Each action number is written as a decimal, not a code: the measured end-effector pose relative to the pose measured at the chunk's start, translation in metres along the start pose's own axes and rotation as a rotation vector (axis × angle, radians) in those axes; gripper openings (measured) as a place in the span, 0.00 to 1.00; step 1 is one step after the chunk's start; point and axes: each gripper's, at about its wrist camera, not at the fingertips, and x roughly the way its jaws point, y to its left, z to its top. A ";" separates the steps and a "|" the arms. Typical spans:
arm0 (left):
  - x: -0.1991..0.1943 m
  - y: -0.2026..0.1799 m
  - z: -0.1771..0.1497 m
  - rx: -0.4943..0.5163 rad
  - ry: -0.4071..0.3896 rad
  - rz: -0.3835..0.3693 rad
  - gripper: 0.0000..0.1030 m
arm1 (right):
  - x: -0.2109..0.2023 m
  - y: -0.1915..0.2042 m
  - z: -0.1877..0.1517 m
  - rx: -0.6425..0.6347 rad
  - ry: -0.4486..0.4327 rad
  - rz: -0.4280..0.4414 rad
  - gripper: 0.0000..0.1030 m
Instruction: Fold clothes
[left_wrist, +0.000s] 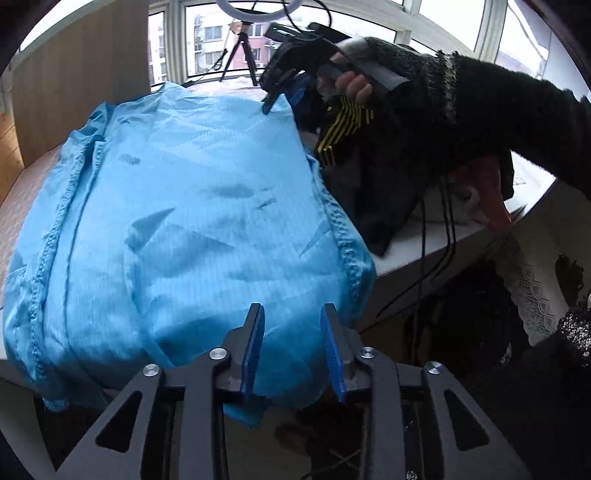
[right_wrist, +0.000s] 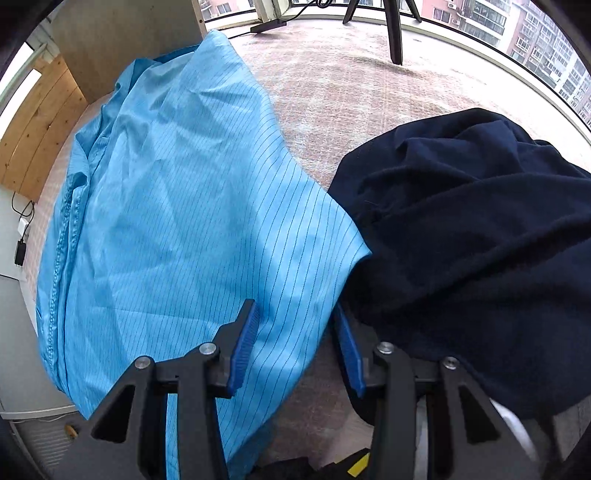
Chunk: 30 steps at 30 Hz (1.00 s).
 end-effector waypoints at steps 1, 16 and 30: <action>-0.006 0.018 -0.001 -0.061 -0.012 0.037 0.33 | 0.000 -0.002 0.000 0.000 -0.002 0.001 0.41; 0.038 0.065 -0.017 -0.312 0.073 0.134 0.37 | -0.058 0.038 -0.050 -0.116 -0.206 -0.200 0.26; 0.030 0.092 -0.028 -0.287 0.091 0.310 0.31 | -0.008 0.102 -0.165 -0.347 0.063 -0.113 0.25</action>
